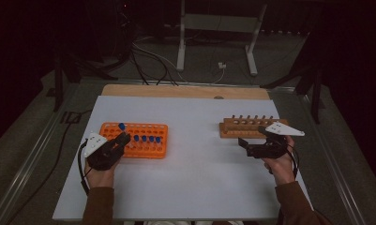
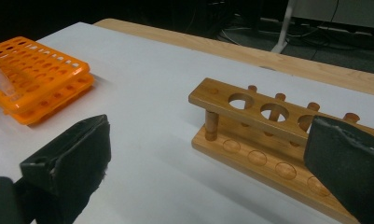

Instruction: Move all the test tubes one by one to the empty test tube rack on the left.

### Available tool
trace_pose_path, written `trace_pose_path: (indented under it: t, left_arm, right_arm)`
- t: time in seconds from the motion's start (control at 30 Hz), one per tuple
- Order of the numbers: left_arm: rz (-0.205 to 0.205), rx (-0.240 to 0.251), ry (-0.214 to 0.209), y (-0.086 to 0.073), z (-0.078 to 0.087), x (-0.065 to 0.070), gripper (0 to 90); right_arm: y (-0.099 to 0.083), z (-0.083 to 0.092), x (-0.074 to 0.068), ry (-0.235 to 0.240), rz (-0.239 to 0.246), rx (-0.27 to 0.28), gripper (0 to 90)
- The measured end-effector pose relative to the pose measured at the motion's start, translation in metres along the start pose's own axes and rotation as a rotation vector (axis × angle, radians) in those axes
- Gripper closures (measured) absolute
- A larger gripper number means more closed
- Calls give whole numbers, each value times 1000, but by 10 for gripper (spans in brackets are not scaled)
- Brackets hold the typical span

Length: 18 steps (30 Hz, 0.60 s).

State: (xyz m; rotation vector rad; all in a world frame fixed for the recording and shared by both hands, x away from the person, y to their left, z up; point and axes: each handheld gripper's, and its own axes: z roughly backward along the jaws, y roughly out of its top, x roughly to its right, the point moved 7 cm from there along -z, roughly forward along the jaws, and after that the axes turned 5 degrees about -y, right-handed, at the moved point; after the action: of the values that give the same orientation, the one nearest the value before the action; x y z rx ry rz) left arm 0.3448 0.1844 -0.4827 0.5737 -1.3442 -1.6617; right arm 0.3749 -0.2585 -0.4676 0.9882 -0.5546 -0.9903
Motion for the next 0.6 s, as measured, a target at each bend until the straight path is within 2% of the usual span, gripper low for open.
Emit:
trace_pose_path:
  t: [0.43,0.6]
  left_arm:
    - [-6,-33,26,-11,-16,-3,781]
    - [-13,-70,30,-21,-21,-5,781]
  right_arm:
    - [-1,0,0,-2,2,1,6]
    - [-3,0,0,-4,0,-2,6]
